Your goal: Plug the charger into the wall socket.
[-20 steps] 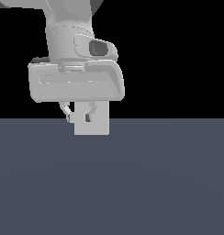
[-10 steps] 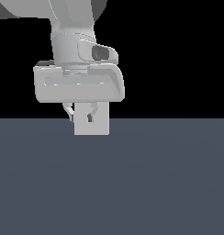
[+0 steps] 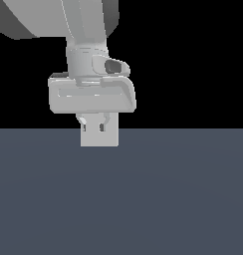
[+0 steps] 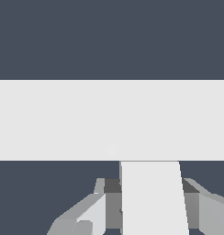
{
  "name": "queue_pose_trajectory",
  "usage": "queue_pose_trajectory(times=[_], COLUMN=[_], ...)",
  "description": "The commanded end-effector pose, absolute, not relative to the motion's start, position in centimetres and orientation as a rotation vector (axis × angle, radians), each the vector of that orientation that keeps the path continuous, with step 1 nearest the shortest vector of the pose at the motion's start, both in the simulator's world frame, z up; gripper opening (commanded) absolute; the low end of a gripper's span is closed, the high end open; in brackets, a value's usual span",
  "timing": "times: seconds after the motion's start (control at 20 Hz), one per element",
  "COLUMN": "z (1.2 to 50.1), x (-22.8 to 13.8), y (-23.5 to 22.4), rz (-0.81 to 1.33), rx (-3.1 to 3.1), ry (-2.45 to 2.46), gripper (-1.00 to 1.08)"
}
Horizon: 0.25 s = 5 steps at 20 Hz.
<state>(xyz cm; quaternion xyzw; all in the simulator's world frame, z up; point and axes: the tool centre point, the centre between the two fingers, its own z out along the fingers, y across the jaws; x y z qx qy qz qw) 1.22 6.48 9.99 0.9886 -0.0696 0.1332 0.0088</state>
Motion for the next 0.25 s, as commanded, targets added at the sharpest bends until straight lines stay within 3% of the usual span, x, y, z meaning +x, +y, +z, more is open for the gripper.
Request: queue_pose_trajectory(times=[0.0, 0.2], z=[9.99, 10.00], x=[1.62, 1.69], y=[6.45, 6.45], rz=[0.416, 0.416], rx=[3.088, 3.088], ry=[-0.217, -0.217], gripper=[-1.00, -1.00])
